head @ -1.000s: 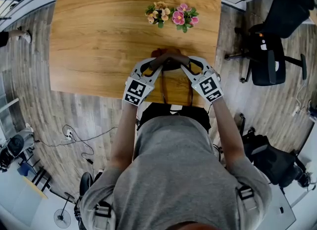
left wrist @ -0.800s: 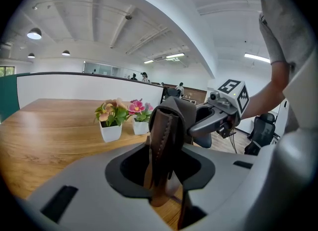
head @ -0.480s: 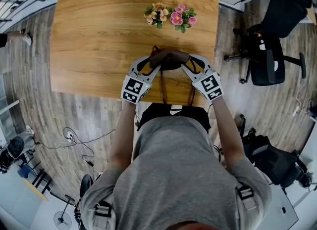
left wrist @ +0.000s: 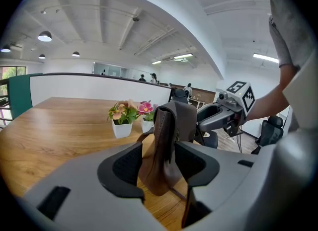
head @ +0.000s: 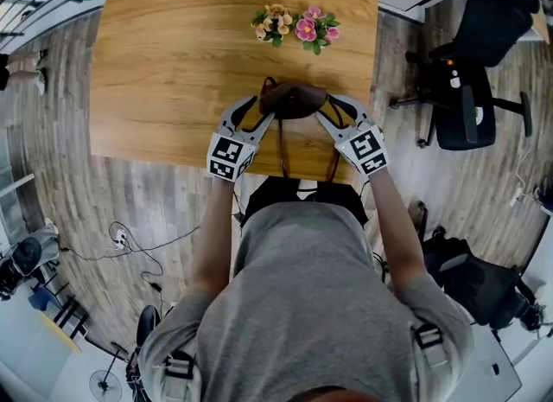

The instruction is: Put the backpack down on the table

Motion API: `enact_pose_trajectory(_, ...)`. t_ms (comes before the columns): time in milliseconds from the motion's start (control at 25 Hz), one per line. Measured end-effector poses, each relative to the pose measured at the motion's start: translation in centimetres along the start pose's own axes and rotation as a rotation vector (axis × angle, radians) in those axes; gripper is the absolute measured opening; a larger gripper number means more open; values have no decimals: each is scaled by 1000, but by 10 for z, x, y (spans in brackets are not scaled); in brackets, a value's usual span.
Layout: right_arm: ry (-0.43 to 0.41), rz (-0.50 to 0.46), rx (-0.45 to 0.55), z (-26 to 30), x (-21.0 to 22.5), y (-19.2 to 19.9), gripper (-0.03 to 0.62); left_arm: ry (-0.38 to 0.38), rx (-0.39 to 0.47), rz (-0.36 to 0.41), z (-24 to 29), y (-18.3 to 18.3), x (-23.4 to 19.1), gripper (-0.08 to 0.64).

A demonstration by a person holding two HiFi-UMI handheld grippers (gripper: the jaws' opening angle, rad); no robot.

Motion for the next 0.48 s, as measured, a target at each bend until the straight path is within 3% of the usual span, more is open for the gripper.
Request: enact_pose_trajectory(480, 21, 0, 21, -32, -3, 6, 169, -50, 14, -6, -22, 1, 26, 206)
Point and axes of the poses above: the fingertips, and each gripper's own axes: z forward along the fingers, x to its right, y out of its underside, the point moved 8 cm from there along -z, backward along the fingers, and after that the axes turned 4 degrees about y, right-handed, at the moved point
